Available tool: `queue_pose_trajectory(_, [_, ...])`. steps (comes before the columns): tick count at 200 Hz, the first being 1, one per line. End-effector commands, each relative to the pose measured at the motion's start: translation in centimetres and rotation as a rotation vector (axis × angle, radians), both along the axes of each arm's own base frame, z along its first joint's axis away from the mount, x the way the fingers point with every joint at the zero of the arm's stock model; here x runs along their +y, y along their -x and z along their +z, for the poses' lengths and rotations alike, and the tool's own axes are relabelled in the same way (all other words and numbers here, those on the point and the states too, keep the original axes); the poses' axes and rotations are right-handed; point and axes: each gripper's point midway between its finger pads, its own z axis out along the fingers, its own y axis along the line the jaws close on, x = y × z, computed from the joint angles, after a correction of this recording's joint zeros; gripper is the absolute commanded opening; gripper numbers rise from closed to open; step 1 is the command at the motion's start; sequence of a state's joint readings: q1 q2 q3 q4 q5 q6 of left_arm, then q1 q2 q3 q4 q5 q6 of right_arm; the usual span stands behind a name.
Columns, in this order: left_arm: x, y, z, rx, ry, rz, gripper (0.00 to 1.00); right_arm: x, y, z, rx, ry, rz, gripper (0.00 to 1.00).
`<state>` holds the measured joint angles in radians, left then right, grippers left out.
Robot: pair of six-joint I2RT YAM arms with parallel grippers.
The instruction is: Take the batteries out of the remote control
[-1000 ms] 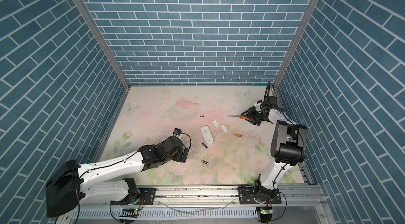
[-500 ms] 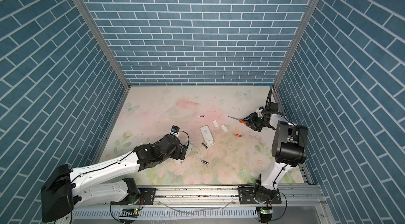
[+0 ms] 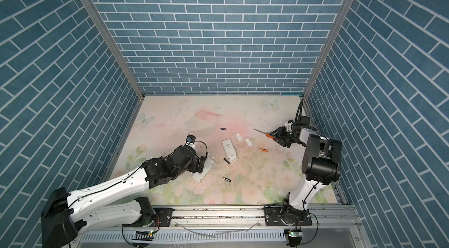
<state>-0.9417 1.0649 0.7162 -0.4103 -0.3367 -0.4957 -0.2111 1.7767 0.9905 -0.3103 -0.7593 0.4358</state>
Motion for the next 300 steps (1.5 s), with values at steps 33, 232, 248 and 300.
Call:
queue_pose_trajectory(33, [1.1,-1.2,1.9,-0.048,-0.014,0.026,1.0,-3.4,3.0,-2.9,0.107,0.235,-0.034,0.61])
queue_pose_trajectory(232, [4.0,-5.0,4.0,-0.122,0.005,0.118,1.0,-4.0,6.5,1.3,0.084,0.352,-0.074,0.91])
queue_pose_trajectory(248, [4.7,-5.3,3.9,-0.125,-0.006,0.142,1.0,-4.4,6.7,2.0,0.058,0.382,-0.091,0.91])
queue_pose_trajectory(300, [13.4,-8.0,4.3,-0.146,-0.07,0.47,1.0,-6.9,5.4,6.5,-0.271,0.512,-0.279,0.92])
